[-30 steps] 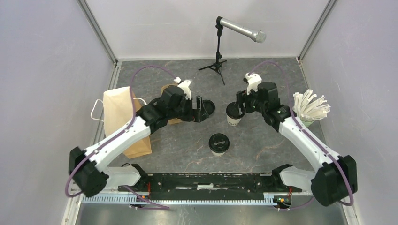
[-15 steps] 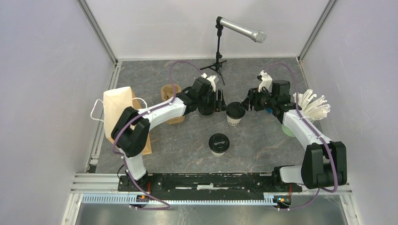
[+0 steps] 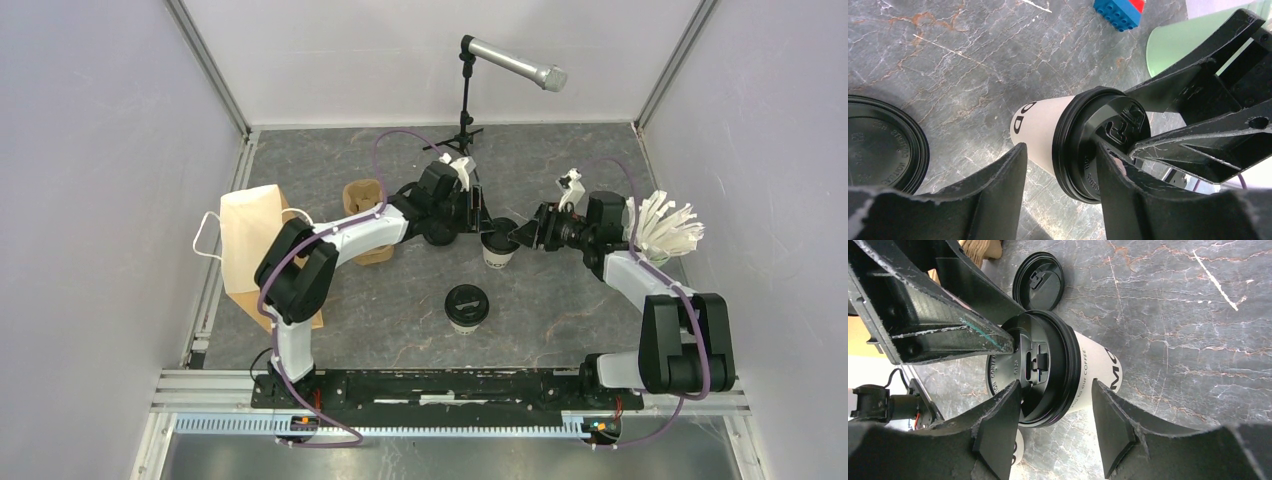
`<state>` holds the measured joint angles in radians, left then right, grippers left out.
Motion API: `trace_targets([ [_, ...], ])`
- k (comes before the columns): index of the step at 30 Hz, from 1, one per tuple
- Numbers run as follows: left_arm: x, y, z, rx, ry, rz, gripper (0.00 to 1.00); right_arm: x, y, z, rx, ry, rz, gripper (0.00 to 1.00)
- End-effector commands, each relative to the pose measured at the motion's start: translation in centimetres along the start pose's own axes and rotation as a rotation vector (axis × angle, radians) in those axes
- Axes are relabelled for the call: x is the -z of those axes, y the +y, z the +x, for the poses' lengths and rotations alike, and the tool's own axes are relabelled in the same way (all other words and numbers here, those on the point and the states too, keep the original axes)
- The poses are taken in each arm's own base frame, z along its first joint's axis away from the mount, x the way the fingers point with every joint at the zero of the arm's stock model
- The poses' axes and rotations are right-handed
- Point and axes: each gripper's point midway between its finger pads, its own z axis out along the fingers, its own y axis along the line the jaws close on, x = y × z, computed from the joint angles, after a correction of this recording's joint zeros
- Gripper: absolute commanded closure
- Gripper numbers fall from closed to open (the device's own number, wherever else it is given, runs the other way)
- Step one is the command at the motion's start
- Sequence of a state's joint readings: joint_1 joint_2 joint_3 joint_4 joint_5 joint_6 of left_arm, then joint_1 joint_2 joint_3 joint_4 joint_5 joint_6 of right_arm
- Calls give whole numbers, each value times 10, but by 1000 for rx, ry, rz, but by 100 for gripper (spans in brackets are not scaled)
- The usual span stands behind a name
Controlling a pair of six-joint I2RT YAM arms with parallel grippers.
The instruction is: Pack the takeout coffee
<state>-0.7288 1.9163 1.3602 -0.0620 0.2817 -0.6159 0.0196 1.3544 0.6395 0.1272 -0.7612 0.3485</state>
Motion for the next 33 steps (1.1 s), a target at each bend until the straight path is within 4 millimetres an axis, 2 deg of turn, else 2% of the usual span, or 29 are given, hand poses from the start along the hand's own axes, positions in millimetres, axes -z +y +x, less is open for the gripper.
trace_targets([
  [1,-9,8,3,36,8,-23,43,0,5,0,-24,-35,-55,42],
  [3,-10,12,7,43,16,-37,44,1,5,8,-41,-38,-61,44],
  [5,-12,16,12,48,25,-48,46,7,-5,9,-84,-79,-53,48],
  [13,-16,30,24,51,54,-92,48,12,-9,10,-143,-129,-90,56],
  [17,-18,39,29,55,67,-123,49,11,-9,19,-168,-125,-109,58],
  [21,-19,47,35,53,84,-156,50,8,-17,34,-188,-96,-85,58],
  [28,-19,51,39,58,93,-166,52,7,-35,70,-247,-30,4,58],
  [33,-17,54,40,51,94,-184,52,7,-42,88,-287,2,32,58],
])
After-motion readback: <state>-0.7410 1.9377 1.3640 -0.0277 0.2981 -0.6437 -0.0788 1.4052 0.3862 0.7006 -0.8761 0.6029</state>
